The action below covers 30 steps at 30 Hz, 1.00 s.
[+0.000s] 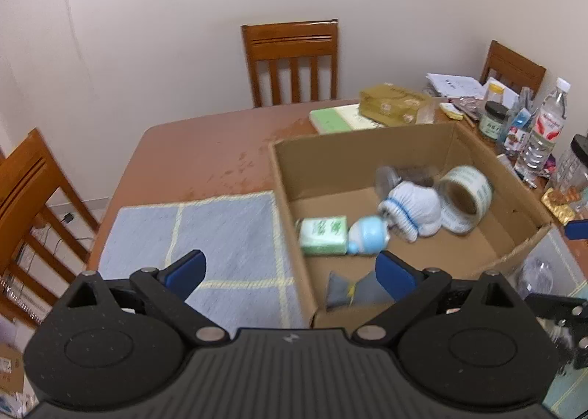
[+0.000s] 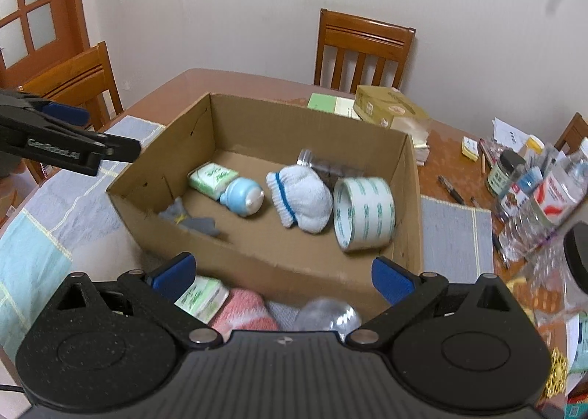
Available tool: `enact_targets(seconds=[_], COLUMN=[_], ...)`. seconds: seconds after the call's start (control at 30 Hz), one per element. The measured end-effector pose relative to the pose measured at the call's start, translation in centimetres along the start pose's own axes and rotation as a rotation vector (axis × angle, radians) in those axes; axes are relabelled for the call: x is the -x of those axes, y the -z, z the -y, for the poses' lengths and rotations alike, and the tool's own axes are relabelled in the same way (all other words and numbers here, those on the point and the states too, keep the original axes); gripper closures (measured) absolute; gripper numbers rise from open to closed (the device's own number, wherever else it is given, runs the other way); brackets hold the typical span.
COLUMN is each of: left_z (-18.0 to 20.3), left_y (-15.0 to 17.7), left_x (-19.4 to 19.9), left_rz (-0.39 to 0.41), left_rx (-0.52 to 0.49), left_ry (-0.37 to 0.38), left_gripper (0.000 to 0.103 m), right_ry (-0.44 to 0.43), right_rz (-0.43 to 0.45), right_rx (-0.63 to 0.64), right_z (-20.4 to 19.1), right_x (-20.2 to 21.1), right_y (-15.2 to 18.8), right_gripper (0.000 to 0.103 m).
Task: Organize objects
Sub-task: 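Move the left tool to the white plastic container while the right tool approaches the white printed box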
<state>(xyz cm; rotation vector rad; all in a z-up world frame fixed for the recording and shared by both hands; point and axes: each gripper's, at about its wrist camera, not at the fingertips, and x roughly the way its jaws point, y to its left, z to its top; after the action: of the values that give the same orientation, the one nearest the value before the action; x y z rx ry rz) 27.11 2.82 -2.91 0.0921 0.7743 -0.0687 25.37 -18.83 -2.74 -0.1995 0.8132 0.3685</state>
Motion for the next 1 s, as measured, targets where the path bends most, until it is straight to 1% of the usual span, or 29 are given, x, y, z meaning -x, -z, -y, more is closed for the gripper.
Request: enact_targets(seconds=[0.23, 0.33, 0.43, 0.7, 1.0], left_z=[-0.9, -0.8, -0.4, 0.0, 0.6], left_y=[3.5, 4.7, 5.4, 6.2, 6.7], left_x=[-0.5, -1.3, -2.1, -4.4, -6.7], left_rz=[-0.067, -0.096, -0.113, -0.144, -0.174], left_rx=[0.080, 0.107, 0.110, 0.136, 0.139], left_ry=[-0.018, -0.020, -0.033, -0.051, -0.065], left_gripper=[0.004, 0.004, 0.004, 0.004, 0.004], right_ry=[0.023, 0.010, -0.009, -0.086, -0.121], right_rz=[-0.009, -0.020, -0.027, -0.049, -0.079], right_rx=[0.002, 0.006, 0.011, 0.023, 0.057], right_z=[-0.9, -1.4, -1.9, -3.2, -4.3], right_x=[0.8, 0.7, 0.7, -0.6, -2.9], right_y=[2.5, 3.4, 4.1, 4.6, 4.2], right_gripper=[0.000, 0.000, 0.000, 0.000, 0.000])
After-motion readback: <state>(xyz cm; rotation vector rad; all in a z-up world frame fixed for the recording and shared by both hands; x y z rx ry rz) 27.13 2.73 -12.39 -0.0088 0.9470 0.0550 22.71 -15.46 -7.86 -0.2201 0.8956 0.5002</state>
